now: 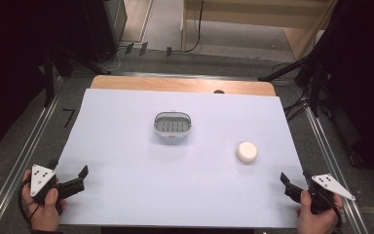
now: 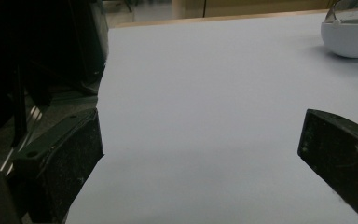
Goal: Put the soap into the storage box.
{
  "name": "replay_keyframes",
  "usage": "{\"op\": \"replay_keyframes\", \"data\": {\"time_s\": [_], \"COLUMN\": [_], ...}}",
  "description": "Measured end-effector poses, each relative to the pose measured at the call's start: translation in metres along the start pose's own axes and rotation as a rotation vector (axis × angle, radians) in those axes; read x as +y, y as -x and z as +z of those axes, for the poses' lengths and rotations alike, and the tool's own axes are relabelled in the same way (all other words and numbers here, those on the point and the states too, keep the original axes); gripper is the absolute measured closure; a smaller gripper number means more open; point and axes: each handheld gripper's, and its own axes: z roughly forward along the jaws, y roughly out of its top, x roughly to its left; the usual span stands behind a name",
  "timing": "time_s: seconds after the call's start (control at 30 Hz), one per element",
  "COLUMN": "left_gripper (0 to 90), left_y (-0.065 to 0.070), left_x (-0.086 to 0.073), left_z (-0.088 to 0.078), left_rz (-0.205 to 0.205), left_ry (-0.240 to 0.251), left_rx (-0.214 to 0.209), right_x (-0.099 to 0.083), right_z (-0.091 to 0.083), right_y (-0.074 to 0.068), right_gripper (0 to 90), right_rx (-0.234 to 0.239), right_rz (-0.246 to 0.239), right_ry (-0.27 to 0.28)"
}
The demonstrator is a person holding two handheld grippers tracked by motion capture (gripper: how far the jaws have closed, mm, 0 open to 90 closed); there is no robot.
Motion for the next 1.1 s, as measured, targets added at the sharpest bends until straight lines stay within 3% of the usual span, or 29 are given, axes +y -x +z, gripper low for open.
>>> {"op": "replay_keyframes", "data": {"time_s": [0.2,0.33,0.47,0.63,0.67,1.1], "left_gripper": [0.2,0.2,0.2,0.2,0.2,0.2], "left_y": [0.0,0.0,0.0,0.0,0.0,0.0], "left_x": [0.0,0.0,0.0,0.0,0.0,0.0], "left_z": [0.0,0.0,0.0,0.0,0.0,0.0], "left_rz": [0.0,0.001,-0.004,0.002,0.002,-0.002], "left_ry": [0.007,0.001,0.001,-0.001,-0.002,-0.002], "left_rx": [0.001,0.002,0.001,0.003,0.003,0.003], "right_x": [0.001,0.001,0.002,0.004,0.005,0.021], "right_z": [0.0,0.001,0.003,0.007,0.01,0.017], "right_y": [0.001,-0.003,-0.005,-0.009,-0.012,-0.016], "right_gripper": [19.6,16.1,13.5,13.9,13.5,9.4], "right_rx": [0.007,0.035,0.149,0.213,0.277,0.25], "right_rz": [0.003,-0.036,-0.081,-0.124,-0.139,-0.189], "right_ry": [-0.002,-0.028,-0.081,-0.152,-0.199,-0.273]}}
